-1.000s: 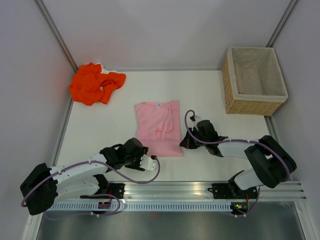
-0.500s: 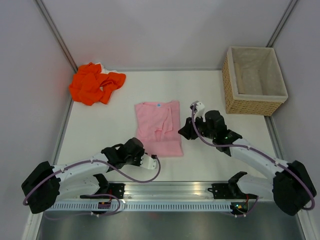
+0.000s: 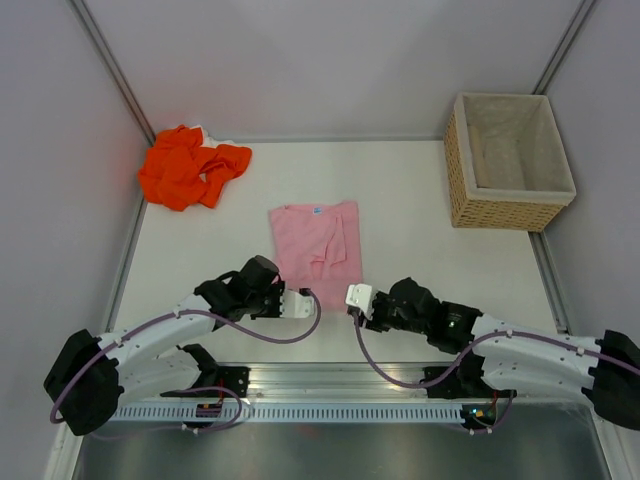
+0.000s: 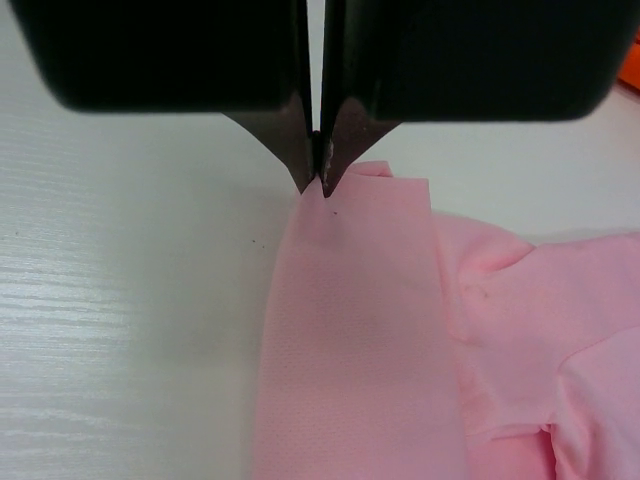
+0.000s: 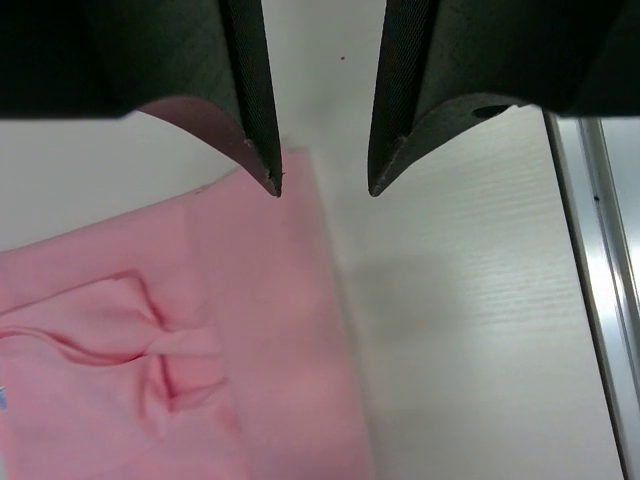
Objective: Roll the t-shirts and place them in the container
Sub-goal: Roll the tshirt
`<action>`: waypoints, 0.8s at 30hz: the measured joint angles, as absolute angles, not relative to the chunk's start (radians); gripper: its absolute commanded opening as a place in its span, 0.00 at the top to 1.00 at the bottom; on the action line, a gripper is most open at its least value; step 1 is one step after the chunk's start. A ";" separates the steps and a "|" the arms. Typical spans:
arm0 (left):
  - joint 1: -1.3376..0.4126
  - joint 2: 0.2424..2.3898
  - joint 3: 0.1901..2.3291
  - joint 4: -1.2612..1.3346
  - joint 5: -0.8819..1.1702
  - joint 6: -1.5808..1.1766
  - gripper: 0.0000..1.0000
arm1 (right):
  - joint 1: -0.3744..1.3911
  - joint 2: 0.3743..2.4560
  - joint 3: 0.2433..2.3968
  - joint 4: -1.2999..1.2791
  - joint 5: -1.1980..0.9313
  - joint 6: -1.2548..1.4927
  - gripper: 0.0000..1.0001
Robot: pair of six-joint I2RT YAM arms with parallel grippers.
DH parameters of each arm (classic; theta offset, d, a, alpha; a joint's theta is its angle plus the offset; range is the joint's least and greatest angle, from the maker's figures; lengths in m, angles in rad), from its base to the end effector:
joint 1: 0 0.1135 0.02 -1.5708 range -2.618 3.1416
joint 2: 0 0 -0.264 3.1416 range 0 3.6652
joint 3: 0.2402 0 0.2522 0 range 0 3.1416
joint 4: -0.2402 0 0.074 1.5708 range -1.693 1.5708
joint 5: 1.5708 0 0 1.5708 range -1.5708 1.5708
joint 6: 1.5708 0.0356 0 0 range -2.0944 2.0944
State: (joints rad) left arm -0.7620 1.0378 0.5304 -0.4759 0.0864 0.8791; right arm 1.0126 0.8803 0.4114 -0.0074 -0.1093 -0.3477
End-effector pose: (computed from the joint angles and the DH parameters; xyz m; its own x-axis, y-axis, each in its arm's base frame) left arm 0.1352 -0.1332 0.1832 0.1723 0.8962 -0.4089 0.9245 -0.0039 0.3811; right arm 0.0998 0.1672 0.2097 0.0765 -0.5170 -0.8526 -0.9237 0.2852 -0.2558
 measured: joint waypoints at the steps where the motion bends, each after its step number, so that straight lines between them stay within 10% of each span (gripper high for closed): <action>1: -0.759 1.038 0.530 -0.477 0.089 0.879 0.98 | 1.053 0.919 0.411 -0.017 -0.064 -0.368 0.53; 18: -0.745 1.019 0.530 -0.477 0.115 0.879 0.98 | 1.123 1.267 0.392 0.102 0.193 -0.533 0.56; 21: -0.740 1.019 0.530 -0.477 0.116 0.880 0.98 | 1.123 1.317 0.424 0.106 0.193 -0.559 0.93; 24: -0.735 1.019 0.530 -0.478 0.117 0.879 0.98 | 1.124 1.342 0.442 0.089 0.184 -0.562 1.00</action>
State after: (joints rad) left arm -0.7345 1.0195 0.5297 -0.4782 0.1169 0.8795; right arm 1.1236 1.3422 0.4419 0.0887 0.1844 -0.5625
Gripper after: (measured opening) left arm 0.030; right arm 0.039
